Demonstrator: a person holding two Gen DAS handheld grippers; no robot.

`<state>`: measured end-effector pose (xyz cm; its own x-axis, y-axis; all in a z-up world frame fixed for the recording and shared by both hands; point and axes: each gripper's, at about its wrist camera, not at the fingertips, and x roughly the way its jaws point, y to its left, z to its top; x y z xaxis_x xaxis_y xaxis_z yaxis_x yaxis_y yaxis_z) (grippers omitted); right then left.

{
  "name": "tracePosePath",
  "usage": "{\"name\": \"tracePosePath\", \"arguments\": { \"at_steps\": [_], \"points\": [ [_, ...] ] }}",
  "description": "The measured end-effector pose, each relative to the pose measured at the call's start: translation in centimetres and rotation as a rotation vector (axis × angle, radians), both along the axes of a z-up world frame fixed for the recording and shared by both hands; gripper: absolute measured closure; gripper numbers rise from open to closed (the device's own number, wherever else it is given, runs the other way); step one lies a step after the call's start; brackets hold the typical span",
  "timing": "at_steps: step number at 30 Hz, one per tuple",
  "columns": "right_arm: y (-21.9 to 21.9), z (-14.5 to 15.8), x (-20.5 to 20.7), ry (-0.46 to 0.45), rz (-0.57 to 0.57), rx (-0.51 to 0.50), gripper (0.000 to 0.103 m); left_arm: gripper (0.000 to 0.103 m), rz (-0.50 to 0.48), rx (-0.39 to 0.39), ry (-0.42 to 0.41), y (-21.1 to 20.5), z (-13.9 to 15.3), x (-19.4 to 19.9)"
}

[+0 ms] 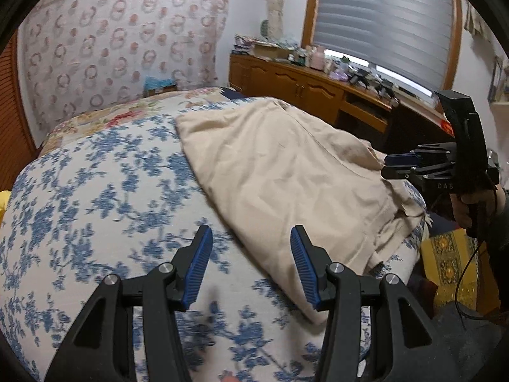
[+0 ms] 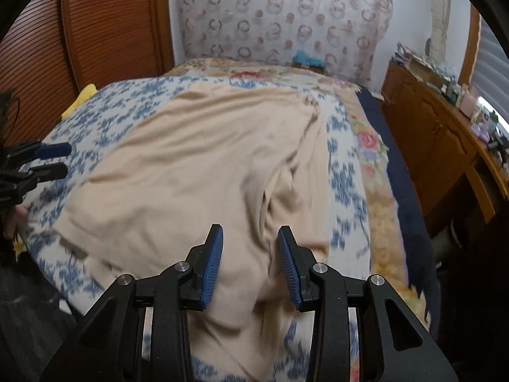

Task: Fold small clothes

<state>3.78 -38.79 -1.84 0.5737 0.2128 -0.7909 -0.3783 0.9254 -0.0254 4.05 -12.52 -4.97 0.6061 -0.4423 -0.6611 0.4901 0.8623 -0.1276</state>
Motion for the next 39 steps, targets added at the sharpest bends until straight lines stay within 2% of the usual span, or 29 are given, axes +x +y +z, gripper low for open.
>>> {"name": "tracePosePath", "arguments": {
  "at_steps": [4, 8, 10, 11, 14, 21, 27, 33, 37, 38, 39],
  "points": [
    [-0.7, -1.1, -0.5, 0.024, -0.029, 0.001, 0.067, 0.053, -0.025, 0.019, 0.016, -1.3, -0.5, -0.1],
    [-0.7, -1.8, -0.8, 0.041, -0.021, 0.004, 0.073, 0.053, -0.029, 0.033, 0.032, -1.8, -0.8, -0.1],
    [-0.7, -2.0, -1.0, 0.045, -0.013, -0.002, 0.082, 0.053, -0.028, 0.033, 0.036, -1.8, -0.8, -0.1],
    [-0.7, -2.0, -1.0, 0.045, -0.007, -0.004, 0.095, 0.053, -0.028, 0.034, 0.038, -1.9, -0.8, -0.2],
    [-0.9, -1.5, -1.5, 0.027, 0.015, 0.013, 0.103, 0.053, -0.032, 0.033, 0.044, -2.0, -0.9, -0.3],
    [-4.2, 1.2, -3.3, -0.041, -0.064, 0.023, 0.103, 0.053, -0.035, 0.030, 0.057, -2.1, -1.0, -0.4],
    [-5.1, 0.0, -3.2, 0.006, -0.081, 0.043, 0.103, 0.053, -0.033, 0.031, 0.065, -2.3, -1.1, -0.3],
    [-4.4, 0.1, -3.4, -0.015, -0.078, 0.066, 0.103, 0.053, -0.034, 0.036, 0.078, -2.4, -1.5, -0.3],
    [-3.7, 0.6, -3.4, -0.054, -0.088, 0.069, 0.086, 0.053, -0.032, 0.032, 0.081, -2.4, -1.5, -0.4],
    [-3.6, 0.6, -3.3, -0.060, -0.091, 0.068, 0.070, 0.053, -0.031, 0.029, 0.083, -2.4, -1.5, -0.5],
    [-3.4, 0.6, -3.2, -0.064, -0.097, 0.066, 0.060, 0.053, -0.032, 0.026, 0.085, -2.4, -1.6, -0.5]
  ]
}}
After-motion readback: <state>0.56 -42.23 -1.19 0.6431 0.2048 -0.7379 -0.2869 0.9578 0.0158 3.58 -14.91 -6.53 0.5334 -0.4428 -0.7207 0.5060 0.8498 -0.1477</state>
